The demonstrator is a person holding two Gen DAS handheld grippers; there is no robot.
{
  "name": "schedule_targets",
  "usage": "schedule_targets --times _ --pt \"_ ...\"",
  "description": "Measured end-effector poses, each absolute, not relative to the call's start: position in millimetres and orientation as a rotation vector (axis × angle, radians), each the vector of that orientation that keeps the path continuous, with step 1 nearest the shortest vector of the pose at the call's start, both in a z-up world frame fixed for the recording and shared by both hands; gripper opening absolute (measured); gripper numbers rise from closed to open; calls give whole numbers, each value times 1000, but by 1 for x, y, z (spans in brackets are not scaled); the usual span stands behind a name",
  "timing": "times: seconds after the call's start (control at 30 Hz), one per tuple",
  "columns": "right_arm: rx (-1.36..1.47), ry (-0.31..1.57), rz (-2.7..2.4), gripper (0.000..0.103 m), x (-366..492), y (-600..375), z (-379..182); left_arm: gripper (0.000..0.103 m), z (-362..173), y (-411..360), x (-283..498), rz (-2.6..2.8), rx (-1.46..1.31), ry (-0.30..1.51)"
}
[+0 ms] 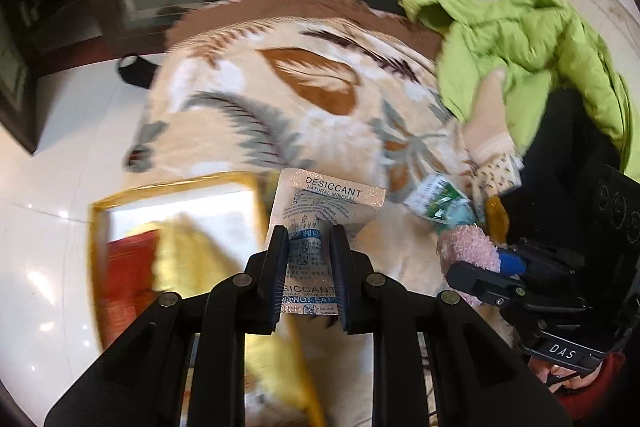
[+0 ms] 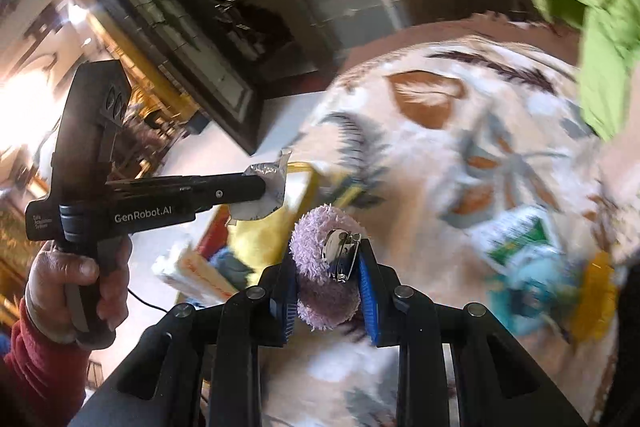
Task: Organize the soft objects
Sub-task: 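Carry the desiccant packet and pink pad into the box and open both tools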
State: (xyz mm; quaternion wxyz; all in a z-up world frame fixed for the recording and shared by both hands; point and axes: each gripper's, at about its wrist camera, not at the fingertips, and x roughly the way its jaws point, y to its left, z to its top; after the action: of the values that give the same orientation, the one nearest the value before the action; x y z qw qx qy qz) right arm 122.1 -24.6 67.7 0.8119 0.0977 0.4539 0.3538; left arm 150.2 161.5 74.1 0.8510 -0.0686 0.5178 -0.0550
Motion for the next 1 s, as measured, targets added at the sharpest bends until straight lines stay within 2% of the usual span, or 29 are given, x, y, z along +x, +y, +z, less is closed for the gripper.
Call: schedule_targets --times 0.3,0.73,0.9,1.0 --pt "118 982 846 27 130 66 63 18 61 235 129 41 -194 1098" --pt "-52 1048 806 28 160 139 10 18 15 252 119 108 -216 1115" --pt "-66 1057 816 34 156 143 4 18 14 244 118 139 -186 1083" --pt "-53 1064 813 43 156 140 7 19 14 243 116 161 -183 1066"
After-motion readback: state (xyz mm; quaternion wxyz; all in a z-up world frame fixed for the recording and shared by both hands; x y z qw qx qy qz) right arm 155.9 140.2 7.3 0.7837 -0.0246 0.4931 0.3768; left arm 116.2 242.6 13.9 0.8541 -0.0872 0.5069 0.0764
